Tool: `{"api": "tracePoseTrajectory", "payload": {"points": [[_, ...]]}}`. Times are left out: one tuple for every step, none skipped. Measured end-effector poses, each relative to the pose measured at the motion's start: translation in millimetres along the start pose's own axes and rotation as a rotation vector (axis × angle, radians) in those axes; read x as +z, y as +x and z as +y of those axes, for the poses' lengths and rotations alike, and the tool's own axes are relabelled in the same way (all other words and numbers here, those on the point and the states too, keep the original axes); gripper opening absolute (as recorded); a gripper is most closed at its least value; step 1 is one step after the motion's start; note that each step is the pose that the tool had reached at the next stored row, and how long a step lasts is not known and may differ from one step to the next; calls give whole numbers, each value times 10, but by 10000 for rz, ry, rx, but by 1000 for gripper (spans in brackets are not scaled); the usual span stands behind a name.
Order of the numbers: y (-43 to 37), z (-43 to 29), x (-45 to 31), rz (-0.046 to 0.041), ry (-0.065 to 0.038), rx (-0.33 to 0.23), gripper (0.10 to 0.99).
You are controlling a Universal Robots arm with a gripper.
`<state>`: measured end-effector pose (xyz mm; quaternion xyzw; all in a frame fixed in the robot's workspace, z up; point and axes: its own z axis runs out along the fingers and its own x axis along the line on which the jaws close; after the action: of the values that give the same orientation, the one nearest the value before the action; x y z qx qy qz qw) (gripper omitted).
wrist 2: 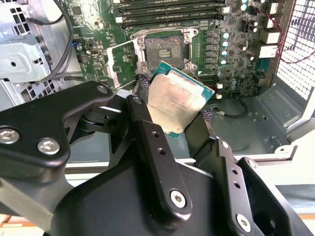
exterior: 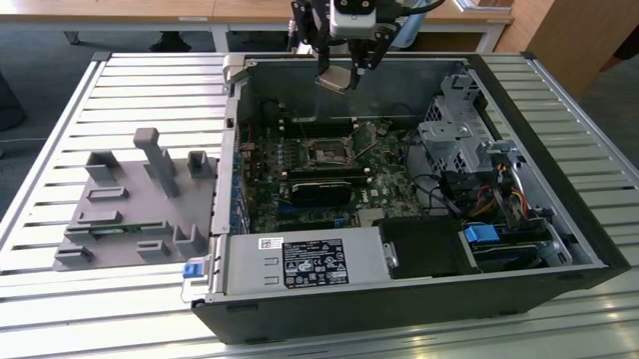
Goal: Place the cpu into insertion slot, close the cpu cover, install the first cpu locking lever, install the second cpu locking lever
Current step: 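Place the cpu into insertion slot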
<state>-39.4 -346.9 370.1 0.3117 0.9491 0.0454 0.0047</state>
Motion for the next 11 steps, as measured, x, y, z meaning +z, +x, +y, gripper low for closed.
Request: {"api": "tracePoseTrajectory", "payload": {"points": [[0,0,1,-4,-2,43,541],[0,0,1,-8,-2,88,541],[1,-1,1,-12,-2,130,541],[1,-1,2,-15,-4,171,541],[1,-1,2,-19,-4,213,541],[1,-1,2,-23,-5,253,541],[1,-1,3,-26,-6,293,541],[1,-1,3,-31,-7,337,541],[2,-2,4,-34,-8,376,541],[2,-2,4,-37,-9,415,541],[2,-2,5,-41,-10,455,541]]}}
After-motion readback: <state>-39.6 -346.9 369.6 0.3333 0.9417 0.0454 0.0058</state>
